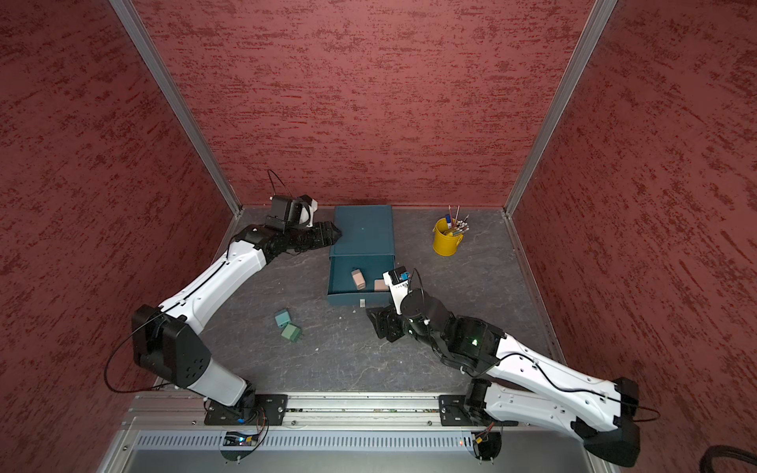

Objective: Place the plugs into the drawer by color
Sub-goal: Close the drawer in the storage box.

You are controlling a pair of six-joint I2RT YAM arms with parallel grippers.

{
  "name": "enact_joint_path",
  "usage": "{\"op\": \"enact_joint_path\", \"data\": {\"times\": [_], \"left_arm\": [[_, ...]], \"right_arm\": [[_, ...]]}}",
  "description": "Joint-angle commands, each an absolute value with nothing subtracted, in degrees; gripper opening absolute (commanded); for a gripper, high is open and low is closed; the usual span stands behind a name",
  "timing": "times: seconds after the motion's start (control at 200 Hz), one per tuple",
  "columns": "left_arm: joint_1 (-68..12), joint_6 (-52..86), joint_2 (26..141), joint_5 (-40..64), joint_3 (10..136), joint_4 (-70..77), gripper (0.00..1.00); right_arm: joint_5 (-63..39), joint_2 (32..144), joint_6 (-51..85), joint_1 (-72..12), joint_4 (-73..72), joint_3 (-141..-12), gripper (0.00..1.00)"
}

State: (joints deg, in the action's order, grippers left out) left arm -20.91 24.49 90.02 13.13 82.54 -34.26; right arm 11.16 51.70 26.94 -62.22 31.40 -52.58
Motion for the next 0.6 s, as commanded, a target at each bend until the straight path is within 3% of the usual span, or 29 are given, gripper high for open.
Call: {"op": "enact_joint_path", "data": {"times": [0.0, 0.416, 0.596], "left_arm": [[-20.9, 26.5, 89.3, 16.0, 81.7, -30.8, 0.83], [-20.2, 26.1, 90.4, 15.0, 79.7, -32.6, 0.79], [-20.3, 25.2, 90.5, 14.3, 79.2, -33.9, 0.77]], "right_arm": [[8.0, 50.4, 26.7, -62.8, 30.2, -51.1, 0.72], [6.9, 50.9, 27.9, -63.1, 26.9, -47.5, 0.71], [10.9, 53.3, 29.7, -63.5, 25.8, -47.2, 0.73]]}}
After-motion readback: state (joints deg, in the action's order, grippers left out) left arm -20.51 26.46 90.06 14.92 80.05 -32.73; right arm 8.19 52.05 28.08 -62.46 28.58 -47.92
